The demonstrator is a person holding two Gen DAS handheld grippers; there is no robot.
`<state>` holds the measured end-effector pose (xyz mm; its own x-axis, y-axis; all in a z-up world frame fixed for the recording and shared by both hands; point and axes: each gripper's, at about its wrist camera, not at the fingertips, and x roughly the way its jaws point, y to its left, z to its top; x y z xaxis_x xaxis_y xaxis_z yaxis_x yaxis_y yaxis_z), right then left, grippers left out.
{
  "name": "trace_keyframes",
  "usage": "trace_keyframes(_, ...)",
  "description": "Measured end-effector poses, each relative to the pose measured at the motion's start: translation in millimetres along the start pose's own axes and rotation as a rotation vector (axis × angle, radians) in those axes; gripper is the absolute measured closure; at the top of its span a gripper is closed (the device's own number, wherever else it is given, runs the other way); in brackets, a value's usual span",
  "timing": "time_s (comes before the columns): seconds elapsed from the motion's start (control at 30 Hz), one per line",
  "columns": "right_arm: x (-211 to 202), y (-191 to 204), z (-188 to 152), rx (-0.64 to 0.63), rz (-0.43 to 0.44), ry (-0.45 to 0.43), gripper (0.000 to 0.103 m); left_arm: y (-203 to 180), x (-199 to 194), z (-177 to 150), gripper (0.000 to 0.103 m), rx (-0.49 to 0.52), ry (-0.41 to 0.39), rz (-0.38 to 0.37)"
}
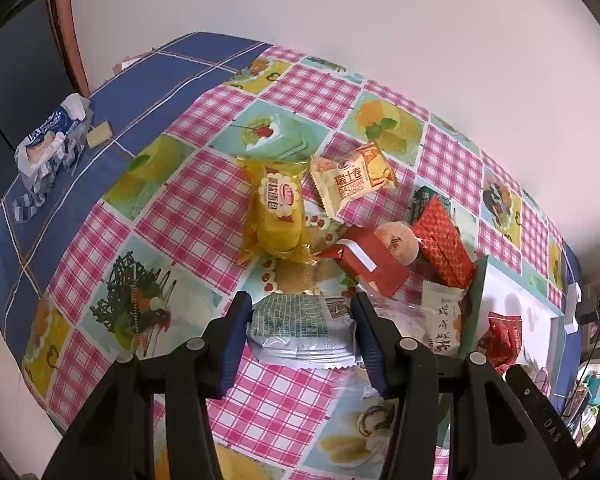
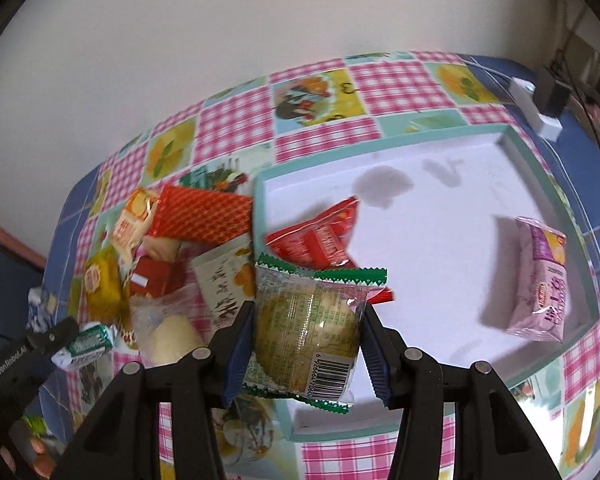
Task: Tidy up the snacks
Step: 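Carry both packs into the white tray and open both grippers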
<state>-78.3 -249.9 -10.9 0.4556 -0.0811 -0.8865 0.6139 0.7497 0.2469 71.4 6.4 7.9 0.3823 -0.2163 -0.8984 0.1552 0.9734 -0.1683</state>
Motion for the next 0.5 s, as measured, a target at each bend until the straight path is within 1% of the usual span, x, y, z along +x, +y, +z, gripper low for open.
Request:
trace_keyframes(0.1, -5, -20, 4, 0.056, -0.019, -0.022, 0.050, -19, -5, -5, 0.050, 0.047, -0.009, -0.050)
trace_keyframes(0.23, -7, -51, 9, 0.134, -0.079, -0.040, 0.050, -67, -8, -20, 0.050, 0.174, 0.001, -0.131)
trace_keyframes(0.37, -6, -73, 14, 0.194, -0.098, -0.042, 0.050, -116, -5, -30, 0.050, 0.285, 0.024, -0.213)
trace_keyframes(0.5, -5, -82, 21, 0.212, -0.107, -0.054, 0.050, -152, 2, -35, 0.050, 0.365, 0.012, -0.218)
